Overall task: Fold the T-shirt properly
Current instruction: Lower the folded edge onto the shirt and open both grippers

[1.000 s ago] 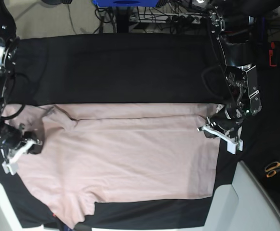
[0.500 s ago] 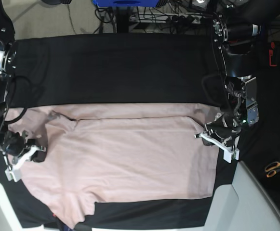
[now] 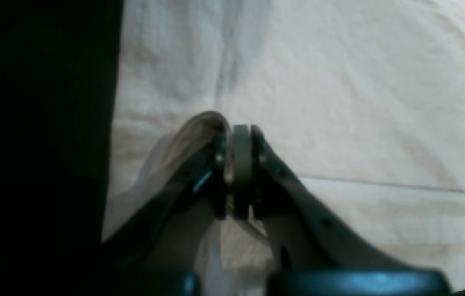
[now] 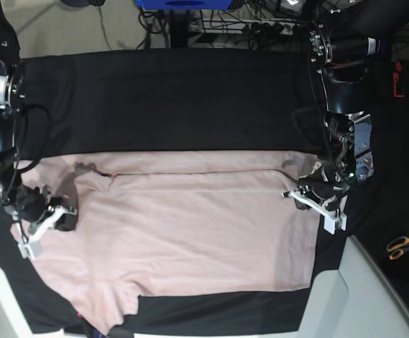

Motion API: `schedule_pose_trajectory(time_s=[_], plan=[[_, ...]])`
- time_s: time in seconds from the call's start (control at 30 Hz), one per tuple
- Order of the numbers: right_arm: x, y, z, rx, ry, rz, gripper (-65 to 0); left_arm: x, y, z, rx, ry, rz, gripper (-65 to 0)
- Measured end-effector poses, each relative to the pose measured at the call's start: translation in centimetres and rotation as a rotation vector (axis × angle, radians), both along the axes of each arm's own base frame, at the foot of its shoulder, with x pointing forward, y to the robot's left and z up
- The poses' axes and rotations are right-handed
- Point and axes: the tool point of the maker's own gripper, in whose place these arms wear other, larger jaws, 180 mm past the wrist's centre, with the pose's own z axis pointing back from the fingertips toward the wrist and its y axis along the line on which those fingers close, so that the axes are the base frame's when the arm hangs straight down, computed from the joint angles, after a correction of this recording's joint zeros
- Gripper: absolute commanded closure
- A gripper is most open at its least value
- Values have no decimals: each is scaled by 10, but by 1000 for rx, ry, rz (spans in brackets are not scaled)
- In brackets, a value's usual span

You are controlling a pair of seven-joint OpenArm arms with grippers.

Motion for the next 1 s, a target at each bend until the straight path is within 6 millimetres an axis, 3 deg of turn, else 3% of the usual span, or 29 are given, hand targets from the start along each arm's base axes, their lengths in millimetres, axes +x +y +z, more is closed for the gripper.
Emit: schedule_pose_trajectory(time_s=[0.67,0.9,1.0], plan=[[9,0,9,12,-51,-17,-2,0,0,0,0,0,0,0],[21,25,19,-23,-101,78,-2,0,0,0,0,0,0,0],[21,26,19,-25,-101,81,-2,0,1,0,1,0,0,0]])
